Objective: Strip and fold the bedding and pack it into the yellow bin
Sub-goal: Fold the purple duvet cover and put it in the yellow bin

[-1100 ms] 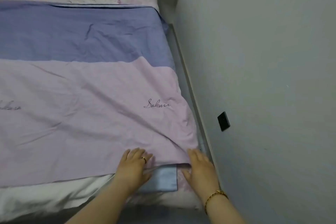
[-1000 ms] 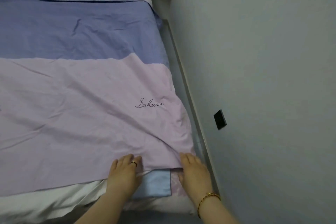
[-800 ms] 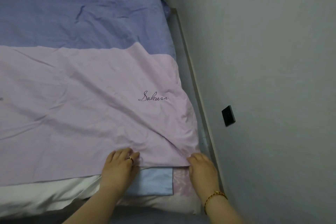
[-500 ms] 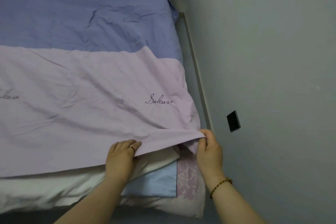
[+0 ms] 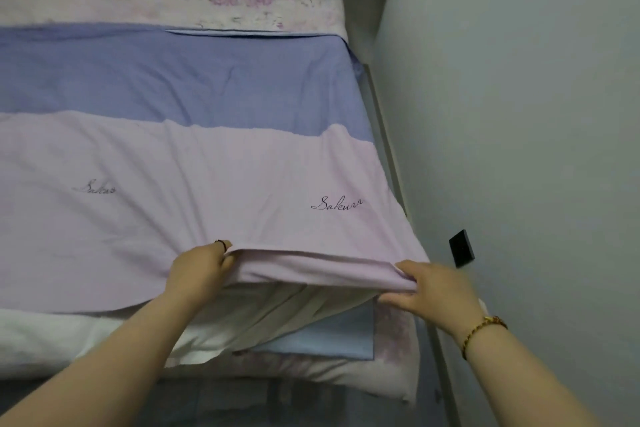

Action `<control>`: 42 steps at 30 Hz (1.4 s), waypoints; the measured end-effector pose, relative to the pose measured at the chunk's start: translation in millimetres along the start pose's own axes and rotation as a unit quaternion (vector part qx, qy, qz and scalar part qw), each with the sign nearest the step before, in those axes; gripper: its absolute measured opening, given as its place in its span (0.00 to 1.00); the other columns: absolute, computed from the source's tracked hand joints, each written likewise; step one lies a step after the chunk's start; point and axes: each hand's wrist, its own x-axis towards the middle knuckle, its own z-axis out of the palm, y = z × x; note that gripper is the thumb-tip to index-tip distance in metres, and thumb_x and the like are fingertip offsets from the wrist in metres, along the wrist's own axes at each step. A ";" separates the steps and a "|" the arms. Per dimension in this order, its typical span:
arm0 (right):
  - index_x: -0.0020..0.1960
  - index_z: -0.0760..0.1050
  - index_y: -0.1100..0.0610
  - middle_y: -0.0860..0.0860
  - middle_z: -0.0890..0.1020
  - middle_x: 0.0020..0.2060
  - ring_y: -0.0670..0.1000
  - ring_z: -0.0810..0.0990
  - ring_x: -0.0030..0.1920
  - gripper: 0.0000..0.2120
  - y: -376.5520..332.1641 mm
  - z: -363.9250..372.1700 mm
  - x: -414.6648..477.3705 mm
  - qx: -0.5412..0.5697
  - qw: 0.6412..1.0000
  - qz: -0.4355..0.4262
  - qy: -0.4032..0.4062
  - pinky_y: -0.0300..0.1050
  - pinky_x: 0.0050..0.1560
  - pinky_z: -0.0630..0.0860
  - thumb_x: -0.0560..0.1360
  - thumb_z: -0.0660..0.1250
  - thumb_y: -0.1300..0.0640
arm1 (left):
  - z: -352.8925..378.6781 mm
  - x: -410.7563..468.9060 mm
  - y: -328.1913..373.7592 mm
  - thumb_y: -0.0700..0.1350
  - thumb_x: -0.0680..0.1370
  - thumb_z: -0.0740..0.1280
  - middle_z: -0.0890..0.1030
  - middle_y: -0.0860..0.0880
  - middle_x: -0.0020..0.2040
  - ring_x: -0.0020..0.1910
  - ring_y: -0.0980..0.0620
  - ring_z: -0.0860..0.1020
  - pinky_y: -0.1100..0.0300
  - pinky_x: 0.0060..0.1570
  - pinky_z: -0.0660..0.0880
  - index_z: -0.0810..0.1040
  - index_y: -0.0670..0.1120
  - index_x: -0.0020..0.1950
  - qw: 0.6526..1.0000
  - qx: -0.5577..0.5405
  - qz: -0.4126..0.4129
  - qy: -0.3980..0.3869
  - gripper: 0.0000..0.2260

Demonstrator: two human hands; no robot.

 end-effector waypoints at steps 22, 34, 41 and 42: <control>0.31 0.65 0.51 0.46 0.69 0.29 0.47 0.69 0.36 0.14 -56.7 -124.2 -151.5 0.124 0.987 0.056 -0.090 0.32 0.29 0.61 0.72 0.67 0.58 | -138.3 -146.3 -28.9 0.45 0.78 0.63 0.68 0.56 0.23 0.30 0.54 0.64 0.68 0.31 0.64 0.65 0.46 0.28 0.956 -0.250 0.152 -0.021 0.18; 0.41 0.70 0.57 0.53 0.72 0.37 0.48 0.69 0.39 0.04 -37.1 -119.5 -50.8 0.227 0.971 0.030 -0.064 0.38 0.35 0.63 0.71 0.65 0.63 | -131.7 -51.0 -44.2 0.41 0.76 0.66 0.61 0.52 0.20 0.27 0.54 0.57 0.62 0.29 0.56 0.58 0.49 0.27 0.959 -0.248 0.120 0.059 0.22; 0.30 0.65 0.53 0.46 0.67 0.27 0.38 0.66 0.26 0.17 -1.6 -128.9 79.2 0.277 0.960 0.037 -0.028 0.32 0.28 0.64 0.73 0.65 0.66 | -145.3 76.2 -1.2 0.48 0.77 0.64 0.65 0.53 0.27 0.29 0.54 0.64 0.63 0.30 0.61 0.63 0.47 0.30 0.970 -0.226 0.064 -0.057 0.18; 0.29 0.66 0.53 0.46 0.67 0.26 0.37 0.67 0.24 0.17 7.1 -131.4 99.5 0.283 0.958 0.040 -0.018 0.32 0.28 0.63 0.73 0.64 0.67 | -147.2 95.4 8.3 0.50 0.77 0.64 0.68 0.53 0.31 0.31 0.55 0.67 0.65 0.30 0.62 0.64 0.47 0.32 0.975 -0.175 0.073 -0.115 0.17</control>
